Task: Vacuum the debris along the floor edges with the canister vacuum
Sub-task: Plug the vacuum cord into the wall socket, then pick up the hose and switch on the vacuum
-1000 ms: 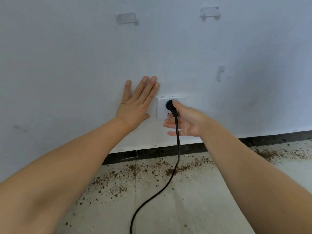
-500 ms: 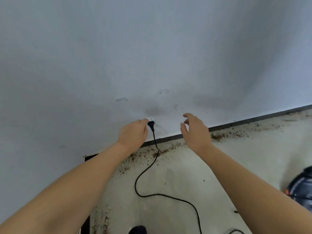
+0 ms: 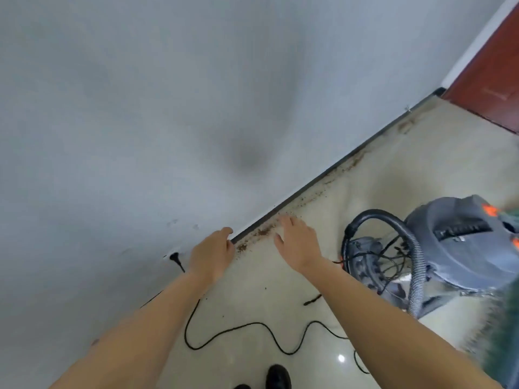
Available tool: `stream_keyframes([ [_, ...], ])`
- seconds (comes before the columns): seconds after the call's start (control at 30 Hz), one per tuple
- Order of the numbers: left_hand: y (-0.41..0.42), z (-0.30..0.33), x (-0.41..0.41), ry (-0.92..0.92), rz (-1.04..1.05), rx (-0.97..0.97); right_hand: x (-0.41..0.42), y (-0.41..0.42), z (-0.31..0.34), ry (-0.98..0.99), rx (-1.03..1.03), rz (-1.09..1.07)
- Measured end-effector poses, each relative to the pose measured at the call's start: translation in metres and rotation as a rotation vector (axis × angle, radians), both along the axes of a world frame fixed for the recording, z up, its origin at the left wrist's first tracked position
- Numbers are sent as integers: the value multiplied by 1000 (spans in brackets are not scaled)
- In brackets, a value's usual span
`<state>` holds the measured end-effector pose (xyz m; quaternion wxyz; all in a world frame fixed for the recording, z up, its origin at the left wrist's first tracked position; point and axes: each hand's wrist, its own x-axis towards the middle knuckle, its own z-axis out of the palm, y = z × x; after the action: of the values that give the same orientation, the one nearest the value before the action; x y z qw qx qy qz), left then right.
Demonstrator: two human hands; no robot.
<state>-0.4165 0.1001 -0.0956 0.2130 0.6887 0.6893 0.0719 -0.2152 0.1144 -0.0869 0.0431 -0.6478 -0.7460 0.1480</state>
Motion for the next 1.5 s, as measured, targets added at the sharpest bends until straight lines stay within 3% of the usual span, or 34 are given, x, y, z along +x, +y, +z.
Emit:
stream_keyframes([
  [0.3, 14, 64, 191, -107, -403, 120, 186, -69, 61, -80, -42, -394],
  [0.47, 5, 69, 300, -170, -546, 58, 289, -114, 65, -98, -96, -551],
  [0.77, -19, 23, 470, -173, -530, -85, 457, -145, 38, -111, -216, -543],
  [0.93, -9, -2, 506, -161, -570, -184, 494, -108, 19, -85, -256, -475],
  [1.2, 70, -55, 534, -174, -333, -298, 538, -13, -29, -133, -297, -318],
  [1.5, 136, -153, 621, -292, 50, -505, 621, 88, -114, -238, -370, 59],
])
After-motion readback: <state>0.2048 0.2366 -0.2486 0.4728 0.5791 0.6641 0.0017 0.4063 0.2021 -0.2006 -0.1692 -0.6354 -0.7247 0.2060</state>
